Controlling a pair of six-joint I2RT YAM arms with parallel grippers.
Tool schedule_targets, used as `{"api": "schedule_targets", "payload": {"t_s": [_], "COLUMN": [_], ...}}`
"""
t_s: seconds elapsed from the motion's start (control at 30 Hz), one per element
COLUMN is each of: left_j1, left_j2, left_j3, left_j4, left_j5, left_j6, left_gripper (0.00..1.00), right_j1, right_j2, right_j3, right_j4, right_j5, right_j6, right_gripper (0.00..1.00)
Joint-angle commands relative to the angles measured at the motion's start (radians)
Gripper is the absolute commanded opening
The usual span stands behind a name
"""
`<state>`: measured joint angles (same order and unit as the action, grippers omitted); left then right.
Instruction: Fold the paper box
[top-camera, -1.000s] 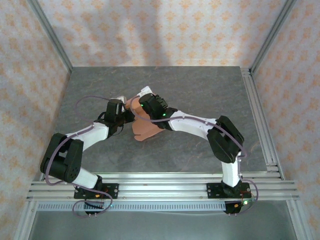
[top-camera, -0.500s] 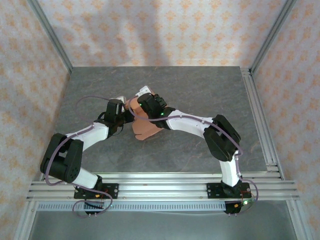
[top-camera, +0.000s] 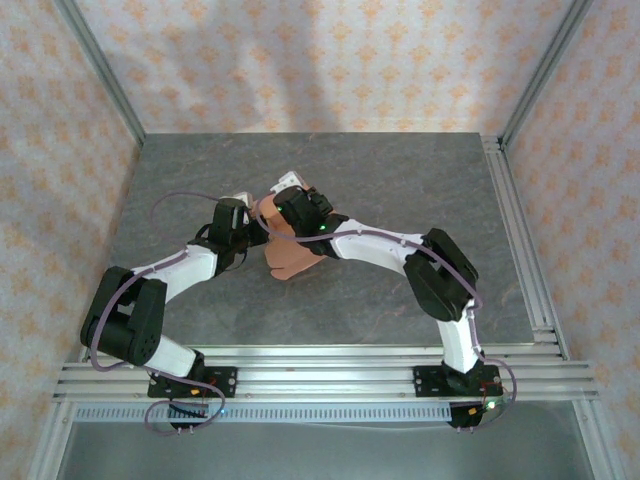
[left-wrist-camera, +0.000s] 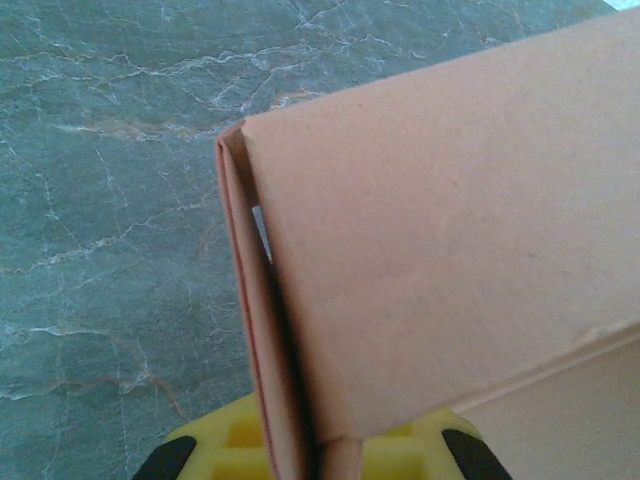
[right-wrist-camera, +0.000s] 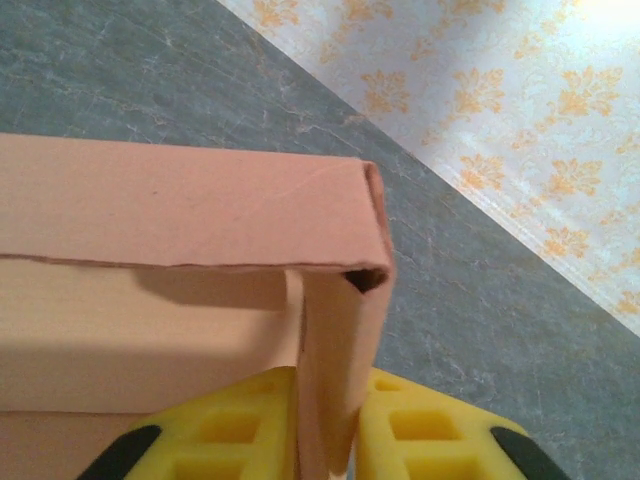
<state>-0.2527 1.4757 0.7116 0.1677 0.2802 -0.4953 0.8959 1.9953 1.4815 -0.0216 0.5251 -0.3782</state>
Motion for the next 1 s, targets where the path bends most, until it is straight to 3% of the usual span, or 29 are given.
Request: {"api": "schedule_targets", "payload": {"t_s": [0.0,0.23,0.5,0.73,0.87,0.9,0.97], "left_j1": [-0.011,-0.010,-0.010,-0.010,-0.010,-0.010,-0.010], "left_j2": [-0.044,-0.043,-0.034,-0.034,-0.031,-0.030,-0.028], "left_j3": [0.014,0.013,0.015,0.013,0.015,0.017,0.018], "left_j4": [0.065,0.064,0.073,0.072,0.072,0.073,0.073], "left_j5": [0.062,0.059,0.064,0.065,0.064,0.065,0.068], "left_j6": [0.032,0.031,0.024,0.026,0.025,0.024,0.025], "left_gripper": [0.00,0.00,0.00,0.00,0.00,0.00,0.00], "right_j1": [0.000,-0.005,0.012,0.031,0.031,0.030,0.028], "right_j2": [0.041,0.047,0.066,0.119,0.119,0.116,0.114], "right_j3": [0.029,0.033,0.033,0.049,0.047,0.046,0.060], "right_j4": [-0.025,-0.031,-0.018,0.036,0.048,0.041,0.002], "right_j5": [-0.026,-0.027,0.058,0.226,0.238,0.223,0.198], "right_j6": [-0.001,-0.016,-0.078,-0.164,-0.152,-0.141,-0.112], "right_gripper": [0.24,0.24,0.00,0.00,0.00,0.02,0.23]}}
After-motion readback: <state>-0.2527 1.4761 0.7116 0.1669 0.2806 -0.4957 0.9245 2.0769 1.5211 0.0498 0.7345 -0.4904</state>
